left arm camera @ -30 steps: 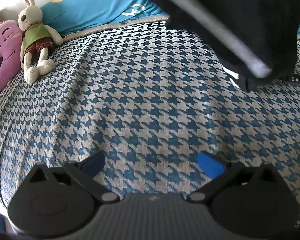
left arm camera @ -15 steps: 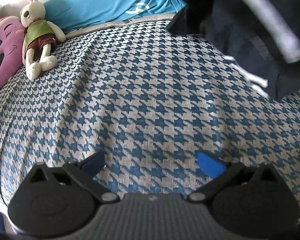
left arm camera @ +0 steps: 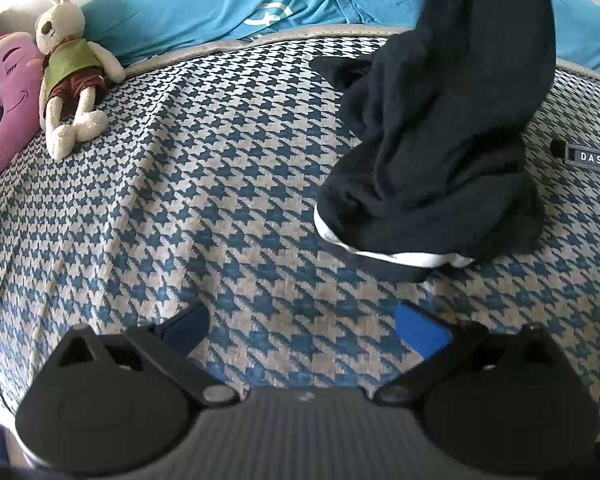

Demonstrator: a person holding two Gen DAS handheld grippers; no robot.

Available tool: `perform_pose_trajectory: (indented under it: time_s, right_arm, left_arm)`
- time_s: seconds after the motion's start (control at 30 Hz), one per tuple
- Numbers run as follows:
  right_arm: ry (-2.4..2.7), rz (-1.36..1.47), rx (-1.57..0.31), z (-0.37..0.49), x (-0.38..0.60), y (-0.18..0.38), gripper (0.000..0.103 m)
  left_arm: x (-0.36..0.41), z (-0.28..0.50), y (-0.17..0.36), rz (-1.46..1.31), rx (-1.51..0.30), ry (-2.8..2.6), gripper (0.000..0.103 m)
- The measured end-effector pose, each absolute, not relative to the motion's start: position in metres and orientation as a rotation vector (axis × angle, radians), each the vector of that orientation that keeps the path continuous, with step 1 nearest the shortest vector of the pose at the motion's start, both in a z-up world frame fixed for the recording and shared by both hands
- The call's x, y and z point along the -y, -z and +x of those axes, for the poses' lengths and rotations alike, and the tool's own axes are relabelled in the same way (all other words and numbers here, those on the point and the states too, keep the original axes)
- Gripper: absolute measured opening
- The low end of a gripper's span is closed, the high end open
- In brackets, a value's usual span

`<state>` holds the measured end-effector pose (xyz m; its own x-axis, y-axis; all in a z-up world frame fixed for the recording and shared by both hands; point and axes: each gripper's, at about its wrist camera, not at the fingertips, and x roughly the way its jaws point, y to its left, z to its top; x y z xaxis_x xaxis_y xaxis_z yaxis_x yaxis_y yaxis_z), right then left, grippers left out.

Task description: Fold clothes

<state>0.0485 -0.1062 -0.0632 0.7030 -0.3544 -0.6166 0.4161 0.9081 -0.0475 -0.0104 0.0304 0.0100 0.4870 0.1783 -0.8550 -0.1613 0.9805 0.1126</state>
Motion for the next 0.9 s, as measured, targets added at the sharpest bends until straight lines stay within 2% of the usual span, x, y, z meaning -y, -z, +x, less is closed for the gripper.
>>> perform_pose_trajectory:
  time_s: [0.9]
  right_arm:
    - [0.431,0.094,-0.664,0.048,0.104,0.064,0.103]
  left_arm:
    - [-0.009,0.023,0.003,0.056,-1.039,-0.302,0.103]
